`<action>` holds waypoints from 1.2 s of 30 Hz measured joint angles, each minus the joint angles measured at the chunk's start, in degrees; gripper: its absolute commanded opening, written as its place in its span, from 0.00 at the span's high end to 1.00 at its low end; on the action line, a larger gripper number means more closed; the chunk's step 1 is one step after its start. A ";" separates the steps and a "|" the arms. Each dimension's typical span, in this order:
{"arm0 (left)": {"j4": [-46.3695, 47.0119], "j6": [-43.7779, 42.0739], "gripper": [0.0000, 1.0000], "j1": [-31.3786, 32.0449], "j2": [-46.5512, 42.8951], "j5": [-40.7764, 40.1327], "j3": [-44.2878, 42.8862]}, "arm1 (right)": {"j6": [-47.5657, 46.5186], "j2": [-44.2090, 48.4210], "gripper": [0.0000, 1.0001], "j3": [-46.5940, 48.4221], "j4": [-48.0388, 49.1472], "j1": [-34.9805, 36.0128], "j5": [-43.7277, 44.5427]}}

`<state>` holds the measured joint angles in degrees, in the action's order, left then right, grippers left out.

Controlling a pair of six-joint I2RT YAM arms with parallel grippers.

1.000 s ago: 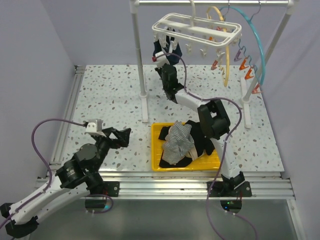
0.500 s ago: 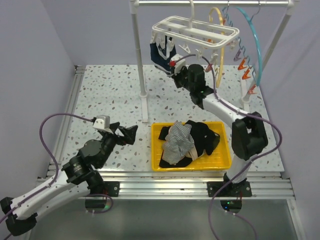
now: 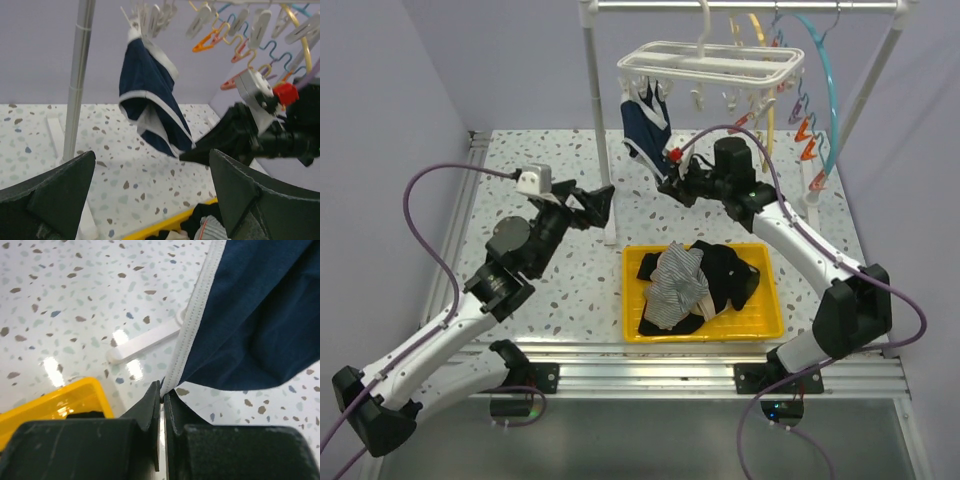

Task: Remove the underwear clipped to the hanger
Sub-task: Remove the underwear from the hanger.

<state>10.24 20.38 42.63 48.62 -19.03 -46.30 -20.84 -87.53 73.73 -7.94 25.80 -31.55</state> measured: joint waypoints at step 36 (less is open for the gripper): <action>-13.22 26.93 0.30 -18.10 45.33 17.94 -45.70 | -3.67 11.54 1.00 -7.67 -5.20 -1.84 -2.54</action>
<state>-2.98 47.31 24.53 93.95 -1.08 -92.01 -24.51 -75.99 66.06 -13.15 23.97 -34.09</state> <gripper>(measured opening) 0.714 0.022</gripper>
